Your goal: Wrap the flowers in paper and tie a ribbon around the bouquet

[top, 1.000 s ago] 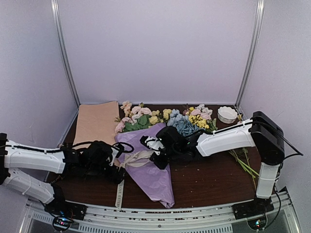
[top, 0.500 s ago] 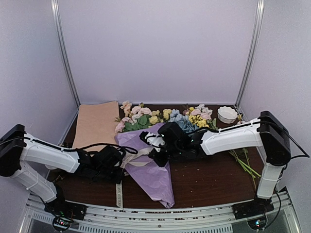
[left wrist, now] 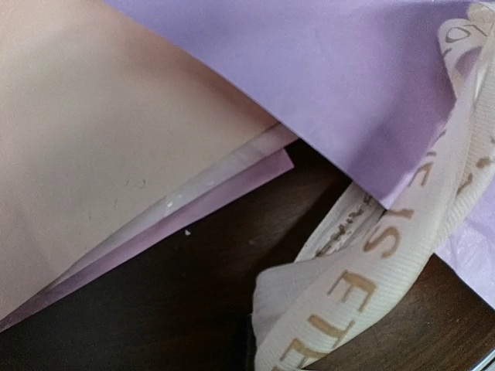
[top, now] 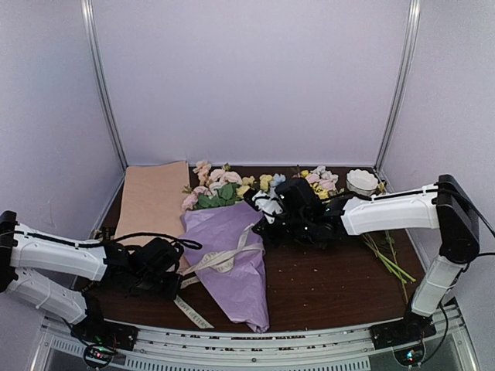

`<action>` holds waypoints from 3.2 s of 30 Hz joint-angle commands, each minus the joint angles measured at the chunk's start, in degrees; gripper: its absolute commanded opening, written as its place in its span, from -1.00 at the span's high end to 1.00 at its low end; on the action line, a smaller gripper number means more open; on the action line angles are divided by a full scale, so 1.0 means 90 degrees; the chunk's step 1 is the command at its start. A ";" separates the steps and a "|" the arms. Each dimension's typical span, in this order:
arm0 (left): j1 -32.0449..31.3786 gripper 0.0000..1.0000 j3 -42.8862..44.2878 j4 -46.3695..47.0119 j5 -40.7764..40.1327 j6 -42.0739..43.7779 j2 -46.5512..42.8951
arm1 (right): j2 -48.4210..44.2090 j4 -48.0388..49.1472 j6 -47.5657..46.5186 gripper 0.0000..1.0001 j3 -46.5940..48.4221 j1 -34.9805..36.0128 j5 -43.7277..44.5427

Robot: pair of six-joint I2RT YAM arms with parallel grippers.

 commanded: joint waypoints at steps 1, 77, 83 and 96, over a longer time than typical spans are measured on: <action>0.0009 0.90 0.0159 -0.0283 -0.0129 0.0161 -0.0245 | -0.0235 -0.0048 -0.0067 1.00 -0.0040 -0.0157 0.0115; -0.0694 1.00 0.1222 -0.2685 -0.0161 -0.0321 0.0009 | -0.0901 -0.0502 -0.0426 1.00 0.0514 -0.0277 0.0679; -0.0647 1.00 0.1597 -0.2653 -0.0710 -0.0009 -0.0042 | -0.0631 -0.0552 -0.0503 1.00 0.0876 -0.0128 0.0653; 0.1965 1.00 0.1442 -0.1496 -0.1028 0.1142 -0.0806 | -0.0176 -0.0327 0.0298 1.00 0.1616 -0.1729 0.0930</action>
